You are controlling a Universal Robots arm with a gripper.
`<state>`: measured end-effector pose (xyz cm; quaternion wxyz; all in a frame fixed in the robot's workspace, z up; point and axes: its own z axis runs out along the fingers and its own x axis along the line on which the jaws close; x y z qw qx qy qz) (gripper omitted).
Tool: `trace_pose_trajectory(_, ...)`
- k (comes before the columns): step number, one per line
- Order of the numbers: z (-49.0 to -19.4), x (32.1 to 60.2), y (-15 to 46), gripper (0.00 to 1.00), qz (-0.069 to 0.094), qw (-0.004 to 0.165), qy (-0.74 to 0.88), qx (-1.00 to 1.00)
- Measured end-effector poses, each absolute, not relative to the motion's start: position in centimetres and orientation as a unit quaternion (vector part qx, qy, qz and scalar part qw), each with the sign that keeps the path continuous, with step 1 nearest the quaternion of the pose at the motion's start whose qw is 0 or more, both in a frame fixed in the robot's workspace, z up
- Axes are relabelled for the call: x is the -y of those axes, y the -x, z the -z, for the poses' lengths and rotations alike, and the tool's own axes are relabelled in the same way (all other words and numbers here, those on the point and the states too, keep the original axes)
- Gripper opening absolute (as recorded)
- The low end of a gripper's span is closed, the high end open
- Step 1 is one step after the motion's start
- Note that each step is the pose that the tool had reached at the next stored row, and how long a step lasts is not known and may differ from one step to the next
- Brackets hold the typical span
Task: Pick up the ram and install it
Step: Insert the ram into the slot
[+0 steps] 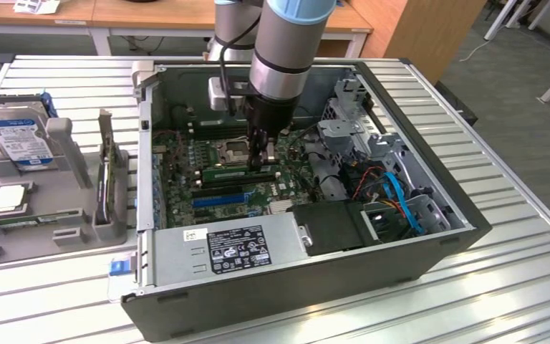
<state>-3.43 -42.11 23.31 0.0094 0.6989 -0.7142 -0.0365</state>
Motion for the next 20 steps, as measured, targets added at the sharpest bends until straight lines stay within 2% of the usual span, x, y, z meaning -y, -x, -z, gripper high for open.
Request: trace_pose_trajectory(20,-23.28,42.11,3.26,0.12,0.040,0.013,-0.700,0.713)
